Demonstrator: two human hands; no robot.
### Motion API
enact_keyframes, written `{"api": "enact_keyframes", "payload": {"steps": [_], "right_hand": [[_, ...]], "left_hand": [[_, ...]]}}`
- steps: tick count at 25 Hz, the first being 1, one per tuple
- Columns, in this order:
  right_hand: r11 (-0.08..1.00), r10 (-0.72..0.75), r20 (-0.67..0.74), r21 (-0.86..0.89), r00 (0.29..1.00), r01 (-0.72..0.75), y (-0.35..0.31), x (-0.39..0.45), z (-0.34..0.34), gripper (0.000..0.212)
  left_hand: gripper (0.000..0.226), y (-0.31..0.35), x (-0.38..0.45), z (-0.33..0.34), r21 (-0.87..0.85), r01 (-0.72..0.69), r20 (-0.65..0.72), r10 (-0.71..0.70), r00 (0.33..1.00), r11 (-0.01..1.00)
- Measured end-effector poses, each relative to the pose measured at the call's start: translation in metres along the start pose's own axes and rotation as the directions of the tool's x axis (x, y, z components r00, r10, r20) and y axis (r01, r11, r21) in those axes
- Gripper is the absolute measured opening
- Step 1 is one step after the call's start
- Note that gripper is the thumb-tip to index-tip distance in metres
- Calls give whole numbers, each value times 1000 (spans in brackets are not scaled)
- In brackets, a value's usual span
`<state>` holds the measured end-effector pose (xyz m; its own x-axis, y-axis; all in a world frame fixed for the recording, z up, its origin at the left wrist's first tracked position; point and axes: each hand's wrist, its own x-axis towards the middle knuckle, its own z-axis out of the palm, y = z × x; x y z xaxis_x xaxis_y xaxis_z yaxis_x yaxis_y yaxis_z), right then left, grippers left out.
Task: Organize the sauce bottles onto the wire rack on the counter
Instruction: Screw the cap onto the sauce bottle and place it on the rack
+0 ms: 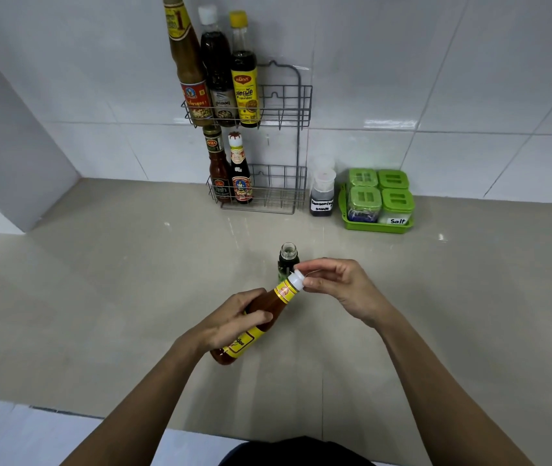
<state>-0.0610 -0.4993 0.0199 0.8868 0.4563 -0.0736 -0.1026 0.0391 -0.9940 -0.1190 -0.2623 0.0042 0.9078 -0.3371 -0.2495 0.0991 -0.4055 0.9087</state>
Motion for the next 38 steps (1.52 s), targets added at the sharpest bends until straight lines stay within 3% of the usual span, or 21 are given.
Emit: {"api": "enact_keyframes", "payload": {"steps": [7, 10, 14, 16, 17, 20, 22, 25, 27, 30, 33, 35, 38], "right_hand": [[999, -23, 54, -21, 998, 24, -9, 0, -1, 33], [999, -30, 10, -31, 1000, 30, -15, 5, 0, 25], [993, -17, -113, -115, 993, 4, -14, 10, 11, 3], [986, -15, -127, -169, 992, -6, -15, 11, 10, 5], [985, -13, -96, -170, 995, -4, -19, 10, 7, 3], [993, -15, 81, -115, 997, 24, -31, 4, -6, 25], [993, -30, 114, -108, 993, 43, -35, 3, -10, 27], [985, -16, -2, -174, 1000, 16, -31, 12, -5, 12], [972, 15, -151, -228, 988, -50, -25, 18, 2, 20], [988, 75, -202, -121, 977, -101, -25, 19, 8, 25], [998, 60, -33, 13, 998, -60, -30, 17, 2, 22], [999, 29, 21, 20, 999, -29, -34, 20, 1, 21], [999, 36, -110, -9, 993, -38, -35, 30, 16, 9]], "left_hand": [[9, 8, -1, 5, -37, -5, -34, 4, 999, 999], [30, 10, 3, 6, 10, -19, -77, 19, 997, 1000], [26, 10, 7, 7, 69, -9, -134, 18, 991, 998], [32, 15, 8, 7, 58, 4, -109, 3, 994, 998], [37, 19, 8, 7, 41, 14, -84, -10, 996, 999], [41, 30, 7, 3, -119, 74, 3, -74, 997, 990], [41, 35, 7, 0, -183, 95, 51, -87, 995, 979], [32, 34, 13, 4, -33, 49, -48, -51, 998, 998], [18, 31, 20, 7, 75, 27, -152, -15, 988, 997], [20, 30, 20, 6, 65, 28, -157, -18, 988, 997], [38, 33, 16, 0, -48, 73, -81, -76, 994, 996], [37, 34, 15, -3, -82, 68, -83, -75, 994, 994], [29, 32, 15, -6, 54, 23, -192, -13, 981, 998]]}}
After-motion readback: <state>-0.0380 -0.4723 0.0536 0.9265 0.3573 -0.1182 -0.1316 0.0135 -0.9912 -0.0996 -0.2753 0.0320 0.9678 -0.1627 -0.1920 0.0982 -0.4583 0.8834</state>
